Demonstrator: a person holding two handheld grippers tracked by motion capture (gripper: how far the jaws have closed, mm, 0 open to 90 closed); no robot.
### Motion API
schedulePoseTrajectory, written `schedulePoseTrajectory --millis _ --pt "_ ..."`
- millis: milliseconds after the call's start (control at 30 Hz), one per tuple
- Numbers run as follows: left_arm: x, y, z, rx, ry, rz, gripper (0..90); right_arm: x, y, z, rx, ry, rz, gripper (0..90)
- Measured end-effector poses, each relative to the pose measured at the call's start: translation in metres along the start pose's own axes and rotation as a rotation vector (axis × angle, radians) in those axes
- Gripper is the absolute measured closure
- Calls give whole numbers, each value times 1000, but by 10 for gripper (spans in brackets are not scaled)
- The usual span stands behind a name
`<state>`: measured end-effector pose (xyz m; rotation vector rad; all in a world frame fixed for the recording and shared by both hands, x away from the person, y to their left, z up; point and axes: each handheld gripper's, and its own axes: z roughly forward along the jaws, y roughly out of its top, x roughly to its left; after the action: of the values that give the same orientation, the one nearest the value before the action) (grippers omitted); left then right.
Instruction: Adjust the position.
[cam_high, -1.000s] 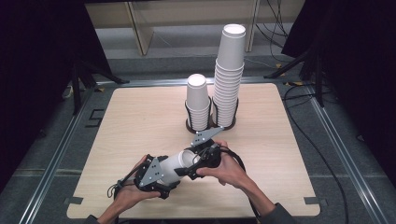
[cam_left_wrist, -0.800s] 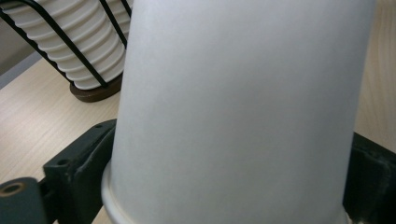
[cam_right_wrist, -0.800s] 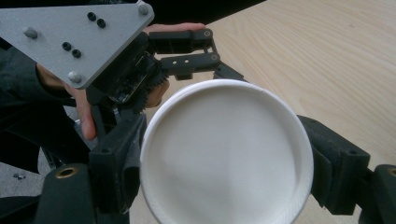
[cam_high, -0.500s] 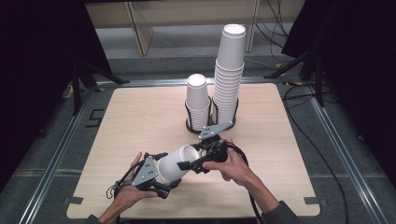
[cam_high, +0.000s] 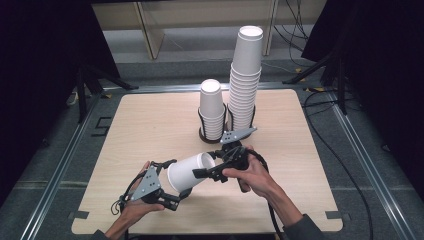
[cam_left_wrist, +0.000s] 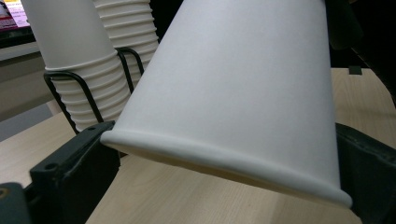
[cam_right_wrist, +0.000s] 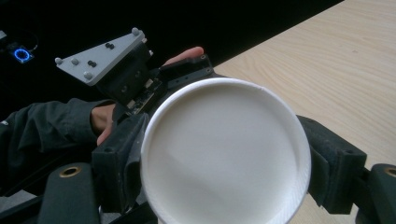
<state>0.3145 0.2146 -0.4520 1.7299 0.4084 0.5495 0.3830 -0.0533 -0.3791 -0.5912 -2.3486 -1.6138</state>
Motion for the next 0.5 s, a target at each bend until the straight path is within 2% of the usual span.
schedulePoseTrajectory --millis 67,100,233,300,333,400,467,500 --pt "0 0 -1 3 3 3 14 0 -1 0 -4 8 16 248" --pt "0 0 -1 1 3 2 14 0 0 -1 6 -3 19 248" --pt "2 1 -2 16 -10 9 32 -2 -1 0 2 -3 1 247" --pt "2 2 -1 3 -15 4 43 -3 -1 -1 1 5 17 246" --pt "2 3 -2 23 -13 12 49 -4 -2 0 -2 13 17 245" --pt "2 4 -4 33 -15 19 61 -6 -2 -2 -5 17 26 243" --pt "2 4 -3 11 -21 20 71 -7 -2 -3 -4 30 38 240" --pt "2 6 -5 31 -17 29 75 -8 -3 -2 -12 44 41 238"
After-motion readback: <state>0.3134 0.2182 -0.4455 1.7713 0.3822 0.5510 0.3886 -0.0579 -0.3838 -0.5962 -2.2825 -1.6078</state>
